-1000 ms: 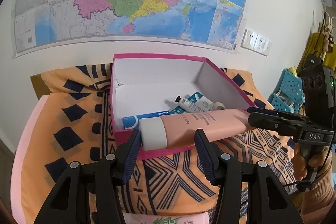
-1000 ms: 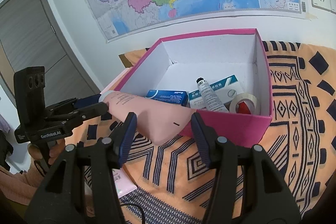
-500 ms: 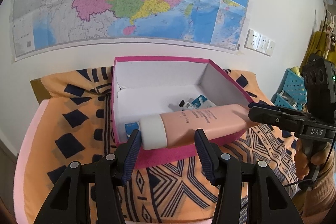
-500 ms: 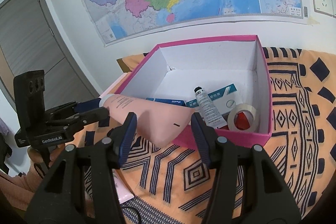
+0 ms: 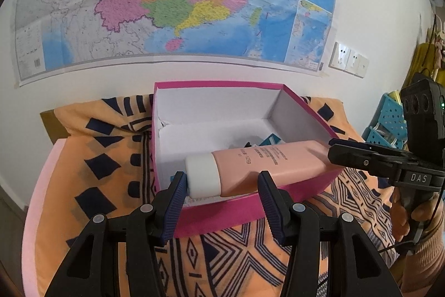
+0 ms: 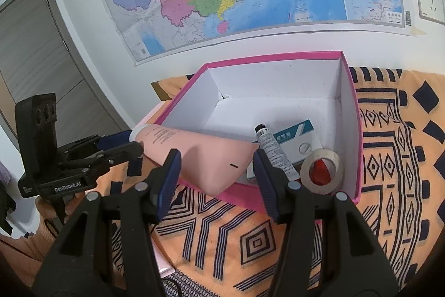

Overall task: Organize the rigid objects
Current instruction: 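Lower the pink lotion tube into the magenta box and open the left gripper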

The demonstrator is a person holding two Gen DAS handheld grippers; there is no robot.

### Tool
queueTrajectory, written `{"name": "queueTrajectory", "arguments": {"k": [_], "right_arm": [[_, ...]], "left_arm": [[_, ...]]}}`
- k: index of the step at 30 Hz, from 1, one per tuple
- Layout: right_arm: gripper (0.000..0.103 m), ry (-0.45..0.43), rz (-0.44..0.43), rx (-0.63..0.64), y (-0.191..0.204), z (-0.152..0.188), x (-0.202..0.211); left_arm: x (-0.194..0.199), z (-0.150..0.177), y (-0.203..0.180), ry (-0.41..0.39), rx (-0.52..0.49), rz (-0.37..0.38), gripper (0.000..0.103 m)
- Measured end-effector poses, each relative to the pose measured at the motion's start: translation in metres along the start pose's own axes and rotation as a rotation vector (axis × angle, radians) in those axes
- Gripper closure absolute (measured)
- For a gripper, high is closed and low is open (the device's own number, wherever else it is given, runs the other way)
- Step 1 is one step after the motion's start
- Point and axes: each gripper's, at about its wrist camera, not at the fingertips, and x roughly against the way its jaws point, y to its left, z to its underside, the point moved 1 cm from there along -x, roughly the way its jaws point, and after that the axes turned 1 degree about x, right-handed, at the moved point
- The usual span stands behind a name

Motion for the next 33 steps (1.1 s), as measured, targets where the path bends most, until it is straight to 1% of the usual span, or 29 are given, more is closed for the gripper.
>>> {"name": "queueTrajectory", "arguments": {"k": [14, 33], "right_arm": [[0.047, 0.018, 0.002, -0.026, -0.008, -0.007, -0.016], [0.047, 0.045, 0.009, -0.048, -0.015, -0.006, -0.032]], "left_arm": [[-0.014, -0.004, 0.006, 0.022, 0.006, -0.018, 0.051], [-0.035, -0.003, 0.012, 0.070, 0.003, -0.055, 0.051]]}}
